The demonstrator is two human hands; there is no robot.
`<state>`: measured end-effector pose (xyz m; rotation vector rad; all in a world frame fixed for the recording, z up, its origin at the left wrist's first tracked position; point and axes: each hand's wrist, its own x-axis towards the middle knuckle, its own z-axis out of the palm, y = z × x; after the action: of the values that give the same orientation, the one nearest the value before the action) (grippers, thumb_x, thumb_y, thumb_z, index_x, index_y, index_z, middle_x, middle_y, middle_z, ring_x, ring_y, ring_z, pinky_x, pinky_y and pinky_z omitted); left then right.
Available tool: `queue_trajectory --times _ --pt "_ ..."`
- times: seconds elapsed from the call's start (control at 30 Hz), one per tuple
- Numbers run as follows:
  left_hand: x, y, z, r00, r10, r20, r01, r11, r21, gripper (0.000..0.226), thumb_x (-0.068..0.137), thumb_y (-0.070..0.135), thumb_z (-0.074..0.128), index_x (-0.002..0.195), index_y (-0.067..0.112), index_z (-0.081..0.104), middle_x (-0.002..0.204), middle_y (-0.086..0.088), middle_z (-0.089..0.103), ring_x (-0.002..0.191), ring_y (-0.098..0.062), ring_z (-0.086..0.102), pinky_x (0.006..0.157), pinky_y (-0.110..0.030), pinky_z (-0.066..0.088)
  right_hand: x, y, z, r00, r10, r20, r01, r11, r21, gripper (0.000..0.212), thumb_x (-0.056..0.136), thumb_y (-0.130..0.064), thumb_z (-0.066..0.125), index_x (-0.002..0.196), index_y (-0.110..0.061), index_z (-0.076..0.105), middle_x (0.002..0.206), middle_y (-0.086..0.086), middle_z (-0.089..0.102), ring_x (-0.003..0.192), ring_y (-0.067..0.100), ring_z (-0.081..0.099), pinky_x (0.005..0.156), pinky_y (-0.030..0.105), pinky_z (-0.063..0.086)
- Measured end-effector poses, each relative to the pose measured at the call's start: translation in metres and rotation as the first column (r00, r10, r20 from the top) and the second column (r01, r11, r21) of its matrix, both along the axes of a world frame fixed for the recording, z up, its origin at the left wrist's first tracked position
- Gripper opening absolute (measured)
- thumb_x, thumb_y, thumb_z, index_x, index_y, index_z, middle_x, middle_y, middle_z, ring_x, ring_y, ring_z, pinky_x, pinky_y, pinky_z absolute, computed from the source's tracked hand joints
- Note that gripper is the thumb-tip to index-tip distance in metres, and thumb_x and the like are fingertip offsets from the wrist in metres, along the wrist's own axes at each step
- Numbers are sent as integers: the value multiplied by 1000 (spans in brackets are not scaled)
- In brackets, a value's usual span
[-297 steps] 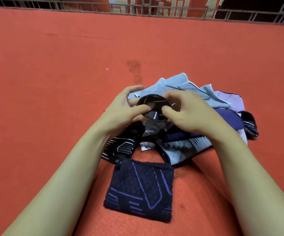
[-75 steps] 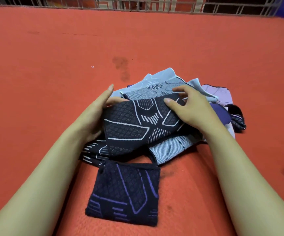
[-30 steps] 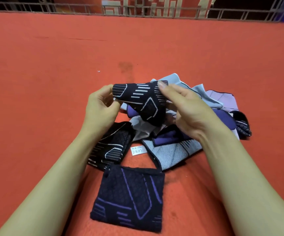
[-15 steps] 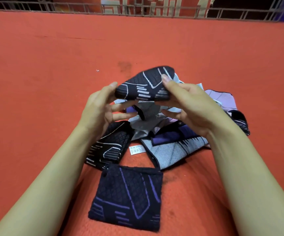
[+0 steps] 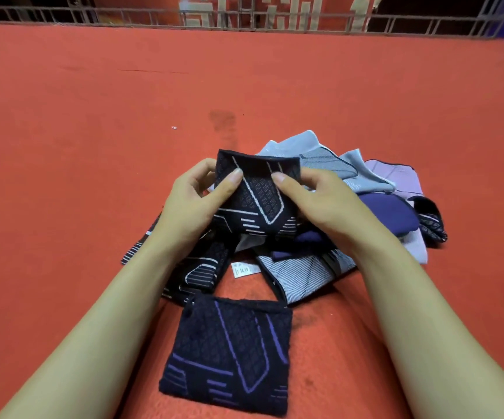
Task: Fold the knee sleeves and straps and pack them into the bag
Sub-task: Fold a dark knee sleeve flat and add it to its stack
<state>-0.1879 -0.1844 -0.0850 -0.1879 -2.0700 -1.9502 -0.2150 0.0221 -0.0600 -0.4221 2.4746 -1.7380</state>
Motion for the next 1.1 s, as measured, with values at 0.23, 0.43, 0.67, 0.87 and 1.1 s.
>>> queue_trajectory --times 0.23,0.43,0.67,0.87,1.1 --pt "-6 -5 -3 996 76 -51 -75 997 27 15 95 26 72 108 28 66 108 -1 77 101 -21 71 97 -54 58 -5 -2 -5 986 -54 -157 31 989 -144 13 101 -20 66 114 -22 68 105 -1 78 99 14 74 96 43 58" --pt "-4 -2 2 994 63 -88 -62 998 12 41 101 -2 58 135 21 58 110 -4 77 97 -15 72 78 -27 57 -2 -6 -5 992 -83 -92 62 975 -213 38 99 -14 67 133 -23 54 107 -2 79 97 18 76 91 41 61" --pt "0 0 5 990 -13 -140 -14 981 -192 27 105 18 57 130 26 65 118 6 72 108 -9 67 90 -25 52 -1 -12 -5 983 -95 -159 67 983 -172 28 97 -22 71 121 -18 57 102 -2 78 95 17 76 92 47 60" --pt "-2 -3 8 992 7 -129 -18 996 -82 16 106 18 59 115 19 73 103 6 75 97 -10 67 87 -33 55 2 -15 -4 980 -135 -145 122 988 -97 33 95 -52 67 118 -30 61 91 -9 80 88 11 77 89 49 59" --pt "-5 -16 13 997 77 -31 -79 995 -56 16 109 19 54 108 17 69 96 4 73 86 -8 64 79 -27 53 2 -18 -6 992 -39 -122 32 998 -57 38 94 -57 65 112 -24 69 88 6 79 76 20 73 75 48 58"
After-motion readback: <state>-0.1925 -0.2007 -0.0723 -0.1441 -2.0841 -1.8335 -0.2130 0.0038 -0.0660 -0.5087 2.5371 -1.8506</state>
